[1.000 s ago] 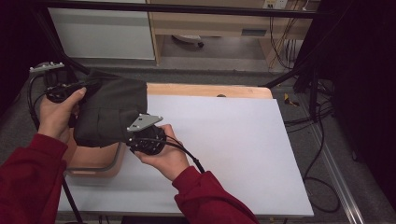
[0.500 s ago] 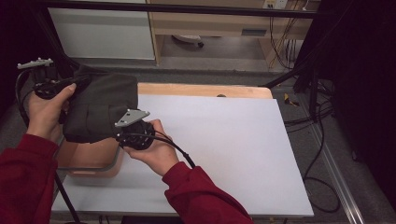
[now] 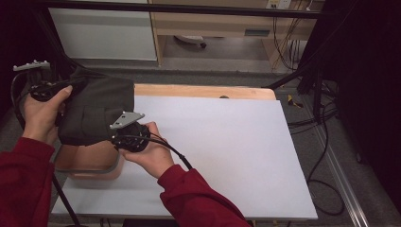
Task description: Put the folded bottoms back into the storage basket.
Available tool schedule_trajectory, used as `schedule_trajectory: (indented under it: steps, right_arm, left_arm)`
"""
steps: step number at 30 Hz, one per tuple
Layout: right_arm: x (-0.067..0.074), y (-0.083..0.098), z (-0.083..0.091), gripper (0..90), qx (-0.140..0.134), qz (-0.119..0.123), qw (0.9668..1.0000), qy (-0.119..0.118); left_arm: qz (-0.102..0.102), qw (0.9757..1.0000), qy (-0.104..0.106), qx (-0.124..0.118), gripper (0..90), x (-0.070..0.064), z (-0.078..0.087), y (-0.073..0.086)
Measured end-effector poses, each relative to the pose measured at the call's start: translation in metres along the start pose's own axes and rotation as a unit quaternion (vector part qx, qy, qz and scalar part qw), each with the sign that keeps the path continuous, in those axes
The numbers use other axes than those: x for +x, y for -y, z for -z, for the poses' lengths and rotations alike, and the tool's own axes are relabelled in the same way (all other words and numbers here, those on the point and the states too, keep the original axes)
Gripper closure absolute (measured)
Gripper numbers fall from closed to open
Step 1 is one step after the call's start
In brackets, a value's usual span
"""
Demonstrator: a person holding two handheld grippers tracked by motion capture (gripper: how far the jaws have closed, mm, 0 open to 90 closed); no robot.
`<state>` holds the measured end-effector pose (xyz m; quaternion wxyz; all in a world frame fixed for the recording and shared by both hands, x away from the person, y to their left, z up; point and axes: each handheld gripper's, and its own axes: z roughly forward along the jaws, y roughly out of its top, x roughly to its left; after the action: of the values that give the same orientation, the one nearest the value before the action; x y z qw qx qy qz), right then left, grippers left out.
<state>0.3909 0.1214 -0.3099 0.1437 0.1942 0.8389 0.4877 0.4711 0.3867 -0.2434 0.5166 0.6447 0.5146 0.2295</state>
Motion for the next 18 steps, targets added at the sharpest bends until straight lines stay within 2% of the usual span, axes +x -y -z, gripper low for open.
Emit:
schedule_trajectory:
  steps: [18]
  right_arm:
    - [0.009, 0.003, -0.007, 65.0, 0.009, 0.002, 1.0, 0.002]
  left_arm:
    - [0.004, 1.0, -0.001, 0.007, 83.4, 0.008, 0.0, 0.012]
